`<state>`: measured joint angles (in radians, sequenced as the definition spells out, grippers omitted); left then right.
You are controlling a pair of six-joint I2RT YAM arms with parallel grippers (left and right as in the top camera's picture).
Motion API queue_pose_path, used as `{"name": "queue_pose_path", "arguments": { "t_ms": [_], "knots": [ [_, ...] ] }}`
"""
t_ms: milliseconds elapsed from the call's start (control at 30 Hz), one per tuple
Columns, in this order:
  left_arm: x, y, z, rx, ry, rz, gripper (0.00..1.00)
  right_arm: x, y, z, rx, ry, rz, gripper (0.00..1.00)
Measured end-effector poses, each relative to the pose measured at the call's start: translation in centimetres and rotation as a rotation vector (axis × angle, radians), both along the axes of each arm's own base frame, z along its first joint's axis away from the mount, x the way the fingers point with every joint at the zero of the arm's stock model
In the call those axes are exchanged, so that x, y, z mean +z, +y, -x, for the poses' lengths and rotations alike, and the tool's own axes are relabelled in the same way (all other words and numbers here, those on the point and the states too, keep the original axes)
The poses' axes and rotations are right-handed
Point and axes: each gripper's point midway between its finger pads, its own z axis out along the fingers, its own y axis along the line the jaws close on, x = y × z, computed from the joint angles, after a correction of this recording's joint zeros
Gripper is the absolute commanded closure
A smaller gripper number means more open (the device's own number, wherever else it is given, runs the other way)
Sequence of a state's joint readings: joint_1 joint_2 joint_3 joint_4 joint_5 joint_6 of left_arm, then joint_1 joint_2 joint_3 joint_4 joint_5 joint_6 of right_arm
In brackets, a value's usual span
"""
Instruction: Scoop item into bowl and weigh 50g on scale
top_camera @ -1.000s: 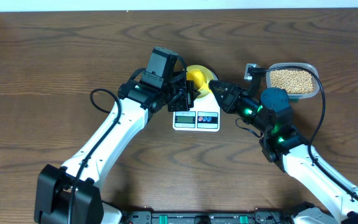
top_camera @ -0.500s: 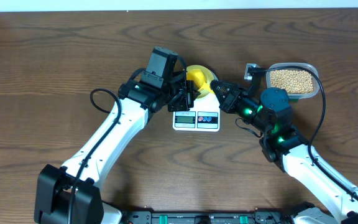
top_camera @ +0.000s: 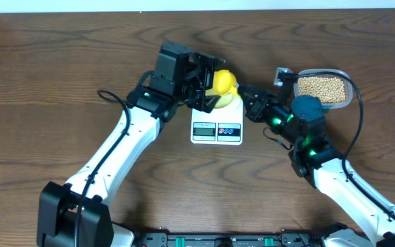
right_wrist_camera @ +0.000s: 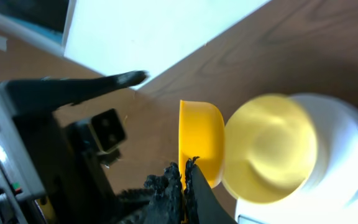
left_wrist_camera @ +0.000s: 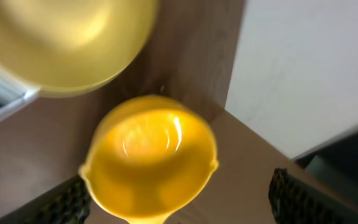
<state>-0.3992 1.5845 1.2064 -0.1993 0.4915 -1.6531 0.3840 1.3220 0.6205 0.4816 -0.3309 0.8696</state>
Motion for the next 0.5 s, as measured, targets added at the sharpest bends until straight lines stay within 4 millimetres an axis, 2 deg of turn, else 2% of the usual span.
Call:
{"name": "queue_pose_path", "arguments": {
  "t_ms": [100, 267, 367, 500],
  "knots": [
    [0.3, 1.0, -0.3, -0.056, -0.091, -0.067, 0.07, 0.3, -1.4, -0.9, -0.034, -0.026, 0.008, 0.99],
    [0.8, 1.8, -0.4, -0.188, -0.252, -0.17, 0.07, 2.1, -3.9, -2.3, -0.083, -0.11, -0.004, 0.99],
    [0.3, 1.8, 0.4, -0.309, -0.332, -0.249, 0.07, 2.6, -5.3, -2.9, -0.107, -0.133, -0.007, 0.99],
    [-1.7, 2.2, 2.5, -0.487, -0.374, -0.362, 0.07, 2.9, -6.9, -3.4, -0.125, -0.147, -0.005, 0.99]
  ]
}}
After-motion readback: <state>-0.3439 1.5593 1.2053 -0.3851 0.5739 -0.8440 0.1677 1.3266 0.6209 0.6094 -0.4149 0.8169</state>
